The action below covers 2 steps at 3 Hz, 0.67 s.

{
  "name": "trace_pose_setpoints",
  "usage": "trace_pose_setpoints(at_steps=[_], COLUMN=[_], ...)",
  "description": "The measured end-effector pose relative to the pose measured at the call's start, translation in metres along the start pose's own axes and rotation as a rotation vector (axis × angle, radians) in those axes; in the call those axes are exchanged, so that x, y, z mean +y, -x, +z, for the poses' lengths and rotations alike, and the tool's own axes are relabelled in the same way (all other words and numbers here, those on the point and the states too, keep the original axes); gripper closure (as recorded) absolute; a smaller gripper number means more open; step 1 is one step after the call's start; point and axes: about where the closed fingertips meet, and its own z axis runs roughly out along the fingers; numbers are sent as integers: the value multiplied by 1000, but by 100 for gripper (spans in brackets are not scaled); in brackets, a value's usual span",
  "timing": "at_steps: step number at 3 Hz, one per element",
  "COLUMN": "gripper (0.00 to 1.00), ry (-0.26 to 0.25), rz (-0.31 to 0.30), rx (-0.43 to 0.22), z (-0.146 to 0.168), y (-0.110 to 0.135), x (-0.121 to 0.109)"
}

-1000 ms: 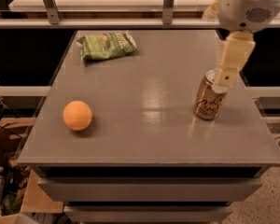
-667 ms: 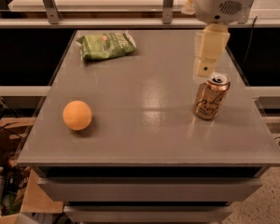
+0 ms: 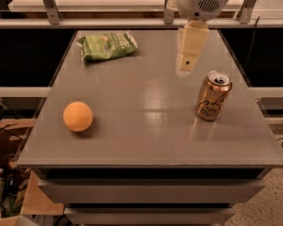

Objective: Pick green jalapeno chip bag

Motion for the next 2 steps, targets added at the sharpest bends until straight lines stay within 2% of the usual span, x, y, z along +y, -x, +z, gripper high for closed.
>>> trace_pose_setpoints(at_steps=[1,2], gripper=[0,0], ry=[-24,-105], rz=[31,47], rx=[-28,-71], z=[0,4], y=[0,8], x=[-2,-21])
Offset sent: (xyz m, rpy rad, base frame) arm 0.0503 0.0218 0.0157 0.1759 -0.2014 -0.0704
